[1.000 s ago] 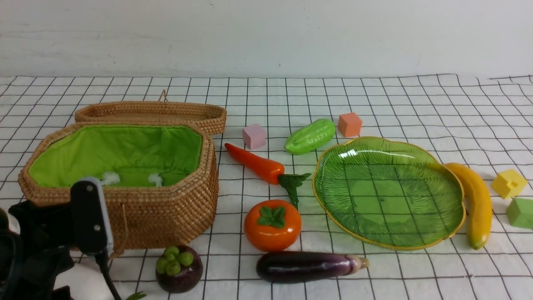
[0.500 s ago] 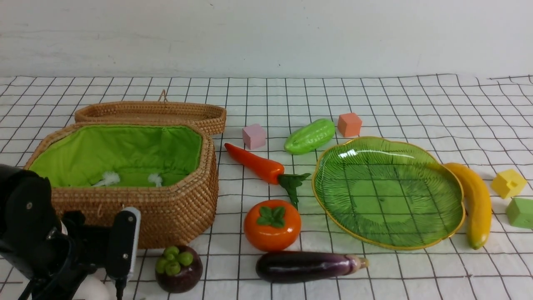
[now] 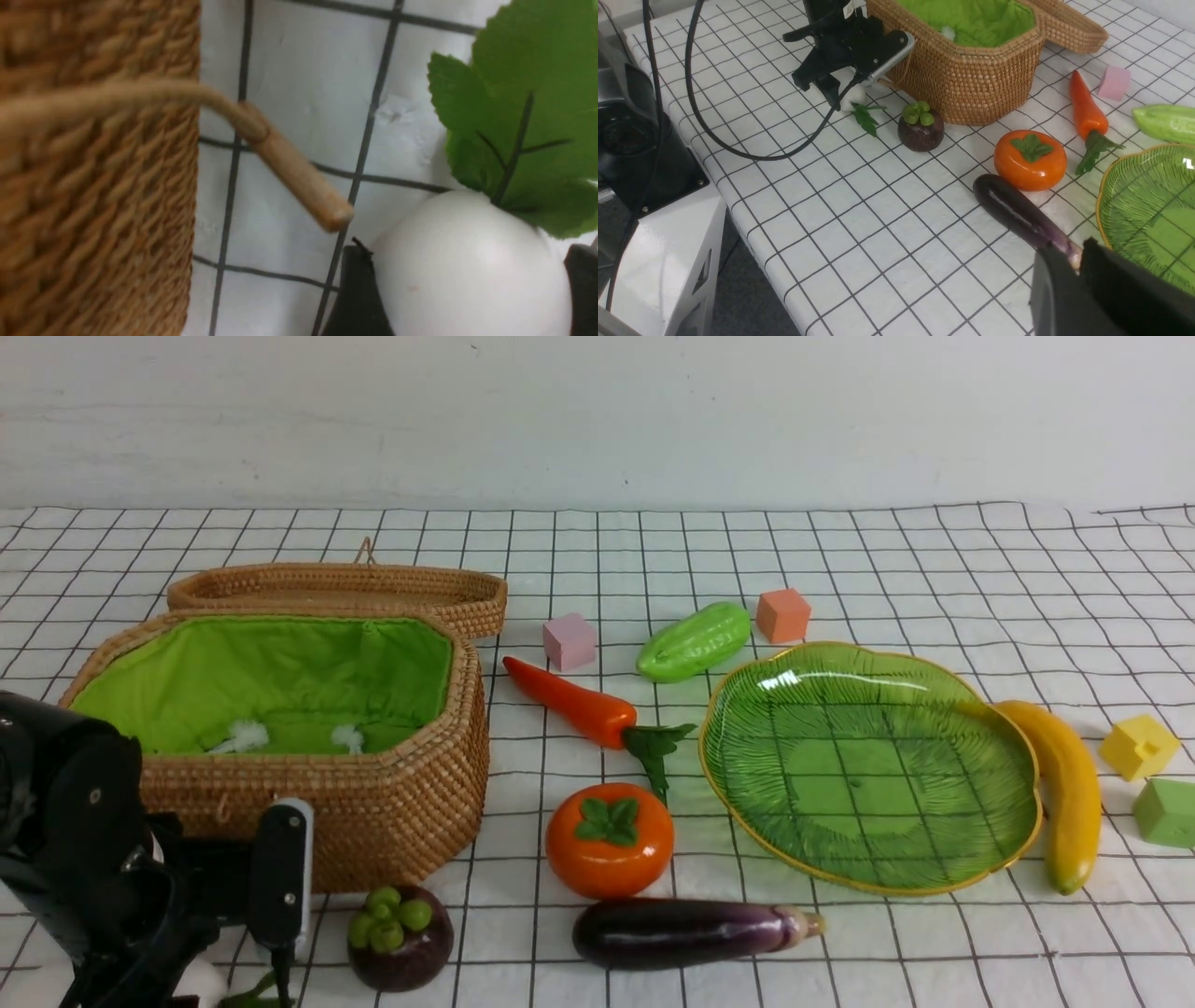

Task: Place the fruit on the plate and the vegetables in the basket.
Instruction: Take a daikon with your left arm and place it on the basket on the left, then grab a mangosteen with your left arm and put it on the plate on the right

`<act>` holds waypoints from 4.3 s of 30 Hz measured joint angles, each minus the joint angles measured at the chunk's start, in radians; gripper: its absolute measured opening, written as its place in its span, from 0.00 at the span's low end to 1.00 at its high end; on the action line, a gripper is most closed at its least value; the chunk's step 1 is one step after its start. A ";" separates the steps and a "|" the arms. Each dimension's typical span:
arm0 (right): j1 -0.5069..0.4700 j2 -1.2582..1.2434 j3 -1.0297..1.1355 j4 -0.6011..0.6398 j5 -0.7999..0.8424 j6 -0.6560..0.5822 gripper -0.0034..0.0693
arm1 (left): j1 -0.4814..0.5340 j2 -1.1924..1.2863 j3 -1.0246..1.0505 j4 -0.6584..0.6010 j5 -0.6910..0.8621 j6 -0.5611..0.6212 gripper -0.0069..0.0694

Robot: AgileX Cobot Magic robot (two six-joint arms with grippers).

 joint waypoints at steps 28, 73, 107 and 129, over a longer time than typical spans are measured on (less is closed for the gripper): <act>0.000 0.000 0.003 0.007 -0.377 0.055 0.24 | -0.151 0.010 -0.479 0.246 -0.022 -0.433 0.74; 0.000 0.000 0.005 0.012 -0.263 0.076 0.29 | -0.203 -0.357 0.089 -0.536 -0.071 -0.891 0.52; 0.000 0.000 0.005 0.058 0.057 0.096 0.31 | -0.360 -0.056 0.018 0.062 -0.331 -1.335 0.85; 0.000 0.000 0.005 0.048 0.049 0.169 0.31 | -0.495 -0.087 -0.065 0.090 -0.102 -1.390 0.79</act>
